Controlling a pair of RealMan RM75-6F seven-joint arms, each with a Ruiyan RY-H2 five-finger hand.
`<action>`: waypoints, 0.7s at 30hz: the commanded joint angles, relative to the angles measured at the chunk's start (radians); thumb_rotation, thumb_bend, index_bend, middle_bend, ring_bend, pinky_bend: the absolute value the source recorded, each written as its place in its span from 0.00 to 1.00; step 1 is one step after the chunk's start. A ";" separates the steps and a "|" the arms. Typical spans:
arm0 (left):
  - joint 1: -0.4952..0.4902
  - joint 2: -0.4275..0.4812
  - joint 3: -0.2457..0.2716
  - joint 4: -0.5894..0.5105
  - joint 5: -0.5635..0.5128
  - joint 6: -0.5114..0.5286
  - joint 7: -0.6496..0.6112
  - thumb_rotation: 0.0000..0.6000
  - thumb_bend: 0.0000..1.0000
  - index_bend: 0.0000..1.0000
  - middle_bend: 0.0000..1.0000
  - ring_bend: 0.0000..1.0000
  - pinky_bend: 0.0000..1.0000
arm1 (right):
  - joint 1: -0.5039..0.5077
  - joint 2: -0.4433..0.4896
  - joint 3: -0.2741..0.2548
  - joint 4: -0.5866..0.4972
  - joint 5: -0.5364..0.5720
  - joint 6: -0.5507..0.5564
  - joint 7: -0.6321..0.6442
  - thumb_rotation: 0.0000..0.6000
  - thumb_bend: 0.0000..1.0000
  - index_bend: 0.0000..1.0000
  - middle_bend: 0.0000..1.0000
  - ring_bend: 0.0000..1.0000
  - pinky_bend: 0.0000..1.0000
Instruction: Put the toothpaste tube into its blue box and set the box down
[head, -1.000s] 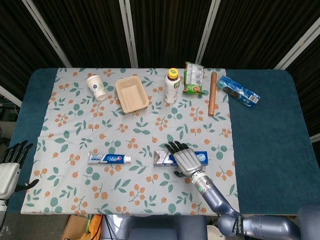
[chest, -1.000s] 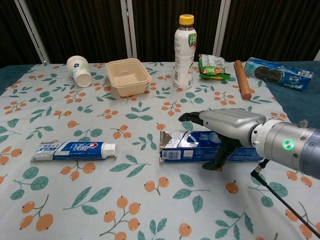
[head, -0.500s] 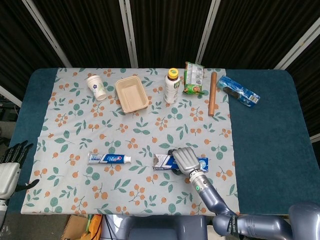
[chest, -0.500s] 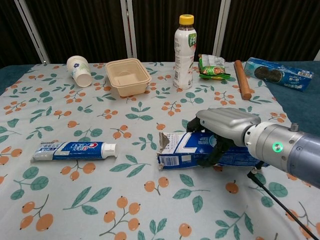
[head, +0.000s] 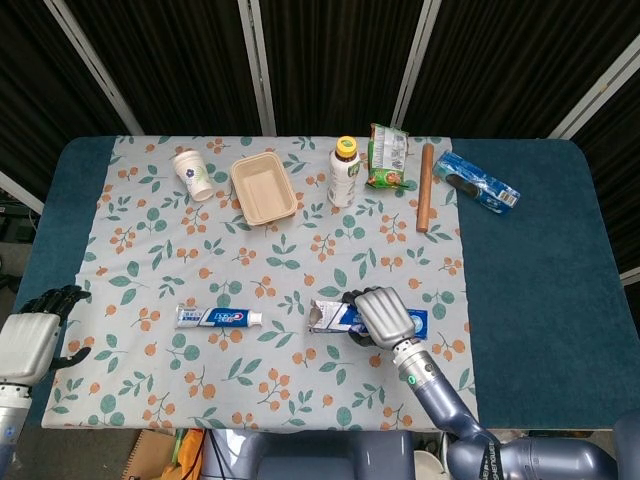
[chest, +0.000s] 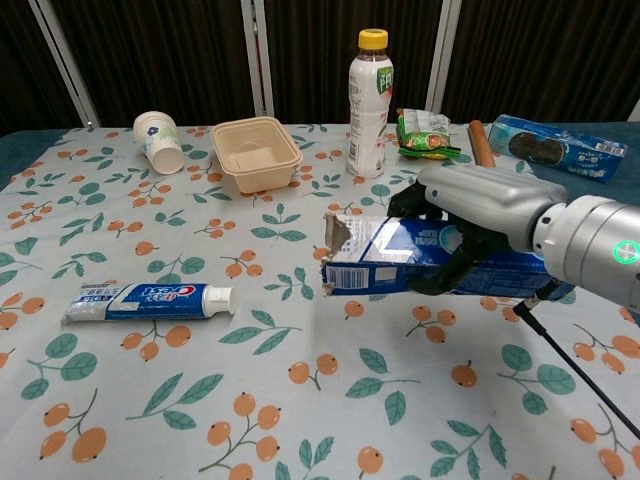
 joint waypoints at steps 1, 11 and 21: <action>-0.069 -0.049 -0.047 0.000 -0.103 -0.099 0.084 1.00 0.17 0.23 0.20 0.20 0.31 | -0.010 0.038 0.001 -0.027 -0.010 0.012 0.012 1.00 0.35 0.54 0.52 0.50 0.54; -0.214 -0.224 -0.086 0.117 -0.289 -0.267 0.294 1.00 0.18 0.25 0.22 0.20 0.31 | -0.031 0.121 0.007 -0.056 -0.017 0.028 0.067 1.00 0.35 0.54 0.52 0.50 0.54; -0.287 -0.360 -0.094 0.163 -0.348 -0.294 0.370 1.00 0.19 0.27 0.25 0.23 0.33 | -0.041 0.155 0.005 -0.054 -0.027 0.036 0.106 1.00 0.36 0.54 0.52 0.50 0.54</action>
